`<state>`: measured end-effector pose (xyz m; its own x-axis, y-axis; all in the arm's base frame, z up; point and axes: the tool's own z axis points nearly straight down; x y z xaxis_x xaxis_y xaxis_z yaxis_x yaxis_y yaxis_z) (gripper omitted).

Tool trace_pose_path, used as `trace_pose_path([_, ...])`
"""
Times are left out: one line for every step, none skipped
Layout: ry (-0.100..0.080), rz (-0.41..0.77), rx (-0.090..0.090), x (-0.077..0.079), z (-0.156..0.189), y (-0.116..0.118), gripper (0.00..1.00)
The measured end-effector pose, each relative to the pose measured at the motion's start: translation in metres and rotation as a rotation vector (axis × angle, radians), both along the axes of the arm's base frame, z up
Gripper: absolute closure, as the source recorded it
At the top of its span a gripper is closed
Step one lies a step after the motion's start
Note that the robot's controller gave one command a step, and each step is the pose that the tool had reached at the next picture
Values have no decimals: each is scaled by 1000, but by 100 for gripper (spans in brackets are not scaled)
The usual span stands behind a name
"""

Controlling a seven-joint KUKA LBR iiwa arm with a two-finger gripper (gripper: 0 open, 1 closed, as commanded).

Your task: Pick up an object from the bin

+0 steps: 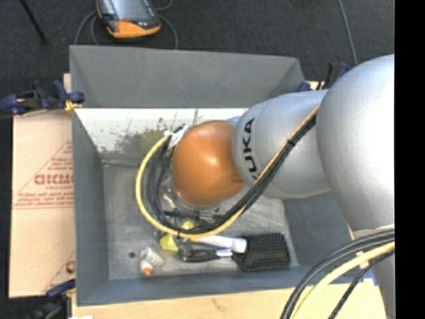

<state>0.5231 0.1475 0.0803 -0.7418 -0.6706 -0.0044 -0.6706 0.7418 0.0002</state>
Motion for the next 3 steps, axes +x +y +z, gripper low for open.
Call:
trace_pose_path([1, -1, 0, 0, 0, 0, 100])
trace_pose_path([0, 27, 5, 7, -3, -10, 100])
trace_pose_path([3, 23, -2, 5, 32, -13, 100])
